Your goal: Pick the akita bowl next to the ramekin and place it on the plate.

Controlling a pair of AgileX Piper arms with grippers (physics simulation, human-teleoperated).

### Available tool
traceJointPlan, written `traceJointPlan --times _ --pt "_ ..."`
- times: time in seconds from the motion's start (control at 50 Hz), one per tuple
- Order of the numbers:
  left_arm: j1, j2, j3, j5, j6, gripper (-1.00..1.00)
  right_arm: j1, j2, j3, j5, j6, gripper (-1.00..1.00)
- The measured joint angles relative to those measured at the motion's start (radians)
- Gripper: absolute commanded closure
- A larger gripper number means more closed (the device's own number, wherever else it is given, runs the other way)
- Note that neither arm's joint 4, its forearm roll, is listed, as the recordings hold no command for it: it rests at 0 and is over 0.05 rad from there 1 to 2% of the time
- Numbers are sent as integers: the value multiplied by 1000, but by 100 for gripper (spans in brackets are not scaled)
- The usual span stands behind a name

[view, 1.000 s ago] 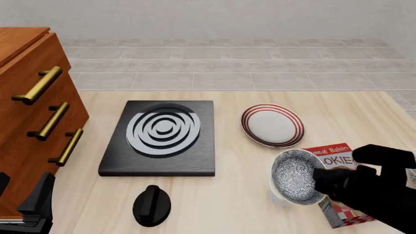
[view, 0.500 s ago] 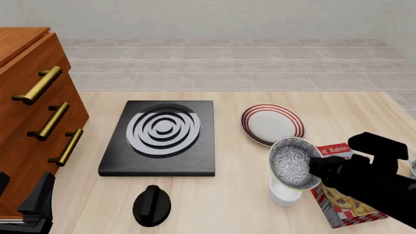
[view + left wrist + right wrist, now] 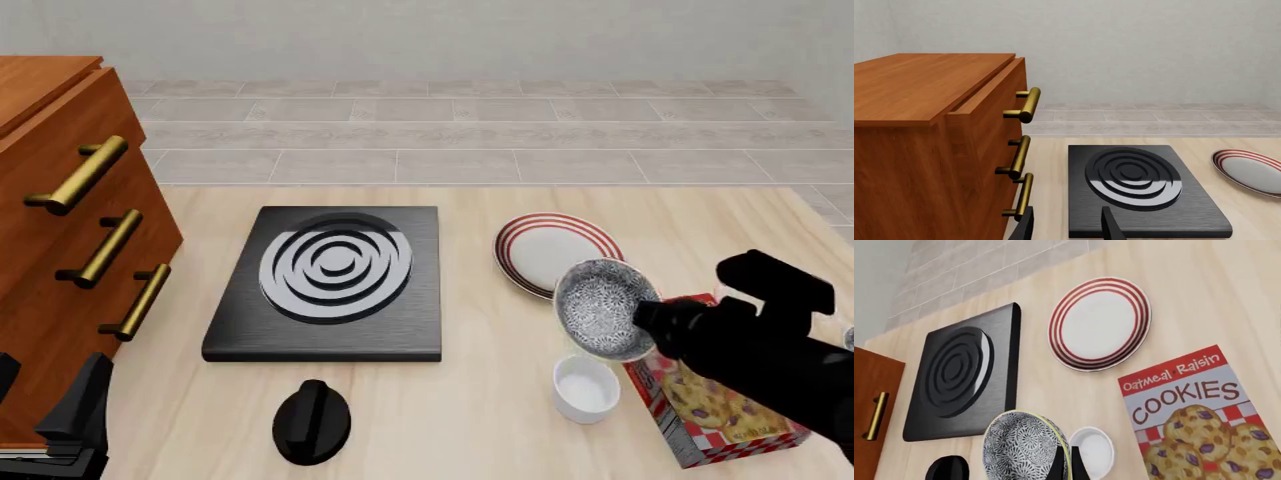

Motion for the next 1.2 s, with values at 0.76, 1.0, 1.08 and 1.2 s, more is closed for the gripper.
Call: traceJointPlan --times 0.76,1.0,1.08,1.2 --pt "0 0 0 0 0 -100 -37 181 -82 -125 -12 100" --pt "0 0 0 0 0 -100 -48 236 -99 -172 -11 100" --pt "0 0 0 0 0 -100 -50 256 -102 -189 -10 100" --pt "0 0 0 0 0 -100 -52 281 -106 -213 -8 100"
